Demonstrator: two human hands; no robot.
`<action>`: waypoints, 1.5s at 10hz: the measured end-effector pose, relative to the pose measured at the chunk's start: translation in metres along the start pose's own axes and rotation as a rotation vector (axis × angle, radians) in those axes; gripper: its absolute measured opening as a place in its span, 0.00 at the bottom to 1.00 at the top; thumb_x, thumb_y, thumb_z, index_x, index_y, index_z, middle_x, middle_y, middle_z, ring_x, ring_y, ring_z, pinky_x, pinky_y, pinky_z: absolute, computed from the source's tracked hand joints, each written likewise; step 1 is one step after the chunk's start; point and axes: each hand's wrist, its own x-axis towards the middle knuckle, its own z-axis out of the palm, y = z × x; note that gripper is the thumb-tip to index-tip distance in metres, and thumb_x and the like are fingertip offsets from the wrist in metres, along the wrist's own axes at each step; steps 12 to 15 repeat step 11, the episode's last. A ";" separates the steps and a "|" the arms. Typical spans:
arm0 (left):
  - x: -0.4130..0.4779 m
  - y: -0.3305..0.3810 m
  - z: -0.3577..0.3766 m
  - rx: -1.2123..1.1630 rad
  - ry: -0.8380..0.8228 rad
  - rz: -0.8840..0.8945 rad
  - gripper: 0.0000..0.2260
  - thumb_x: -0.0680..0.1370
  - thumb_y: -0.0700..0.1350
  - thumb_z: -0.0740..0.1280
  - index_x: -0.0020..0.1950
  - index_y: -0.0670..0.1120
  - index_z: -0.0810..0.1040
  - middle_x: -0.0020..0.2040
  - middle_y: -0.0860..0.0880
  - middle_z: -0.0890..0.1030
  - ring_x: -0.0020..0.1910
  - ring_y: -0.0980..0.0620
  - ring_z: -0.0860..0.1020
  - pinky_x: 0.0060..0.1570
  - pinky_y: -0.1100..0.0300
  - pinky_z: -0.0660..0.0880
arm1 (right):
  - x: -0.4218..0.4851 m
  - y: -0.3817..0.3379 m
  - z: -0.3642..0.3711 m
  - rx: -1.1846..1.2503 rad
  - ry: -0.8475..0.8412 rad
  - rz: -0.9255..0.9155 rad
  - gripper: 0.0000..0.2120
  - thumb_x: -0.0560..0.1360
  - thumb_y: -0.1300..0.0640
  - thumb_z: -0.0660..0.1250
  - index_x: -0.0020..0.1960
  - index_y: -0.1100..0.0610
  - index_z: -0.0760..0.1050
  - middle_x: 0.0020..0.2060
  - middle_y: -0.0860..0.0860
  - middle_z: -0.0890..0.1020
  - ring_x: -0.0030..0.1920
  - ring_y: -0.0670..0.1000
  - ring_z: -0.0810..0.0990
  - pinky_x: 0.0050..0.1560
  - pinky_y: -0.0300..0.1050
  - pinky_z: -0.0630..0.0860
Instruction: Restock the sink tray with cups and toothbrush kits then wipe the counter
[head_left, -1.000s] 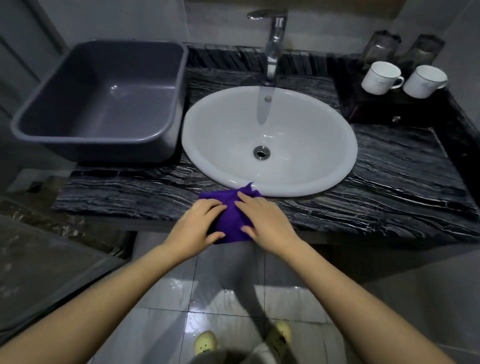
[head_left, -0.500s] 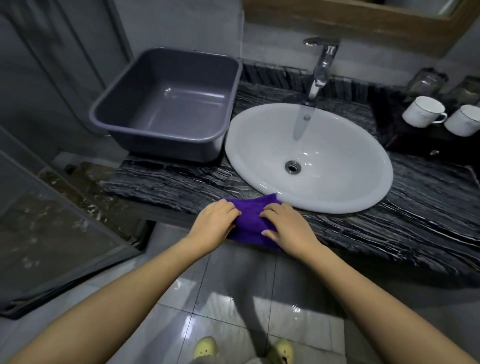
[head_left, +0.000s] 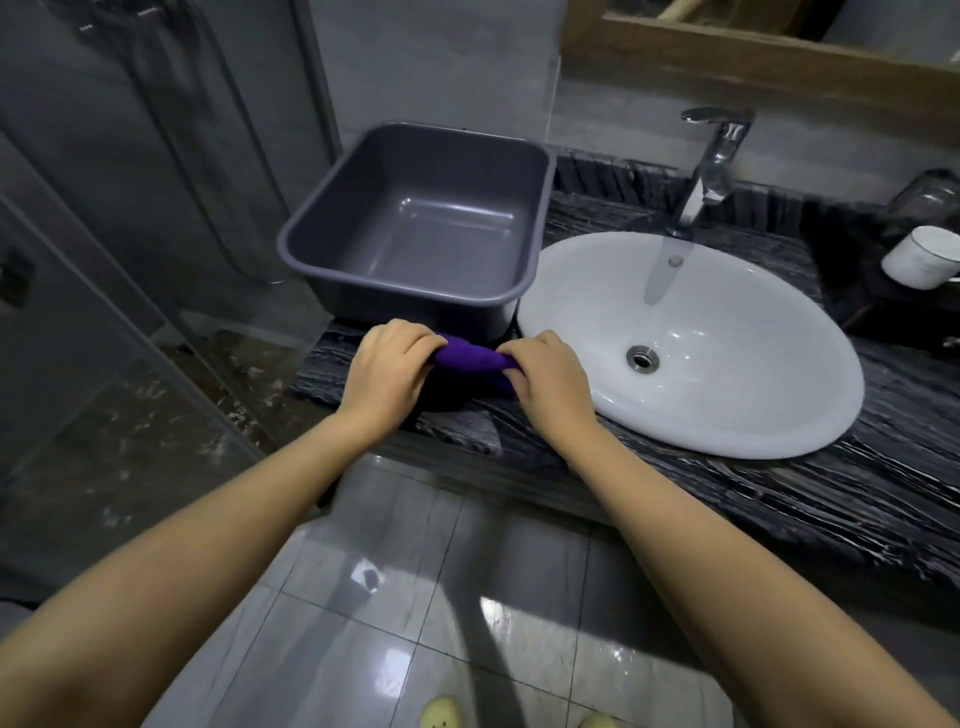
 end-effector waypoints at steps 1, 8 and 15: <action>-0.013 -0.008 0.014 0.057 -0.060 0.044 0.12 0.67 0.35 0.70 0.49 0.40 0.80 0.45 0.42 0.83 0.43 0.42 0.80 0.45 0.52 0.72 | -0.003 0.000 0.023 -0.049 -0.066 0.025 0.12 0.71 0.62 0.66 0.53 0.53 0.77 0.48 0.56 0.79 0.52 0.59 0.75 0.52 0.52 0.72; 0.032 -0.024 -0.073 -0.204 -1.214 -0.470 0.24 0.76 0.58 0.61 0.69 0.48 0.69 0.66 0.46 0.75 0.59 0.51 0.73 0.56 0.58 0.69 | 0.068 -0.052 -0.058 -0.235 -1.161 0.159 0.28 0.75 0.42 0.63 0.70 0.54 0.67 0.55 0.50 0.76 0.59 0.55 0.75 0.64 0.53 0.71; 0.144 -0.013 -0.224 0.008 -1.161 -0.609 0.32 0.74 0.64 0.60 0.73 0.48 0.63 0.73 0.48 0.67 0.69 0.46 0.68 0.66 0.50 0.67 | 0.151 -0.131 -0.205 -0.211 -1.180 0.239 0.29 0.74 0.37 0.60 0.72 0.46 0.61 0.75 0.50 0.62 0.71 0.61 0.66 0.66 0.57 0.67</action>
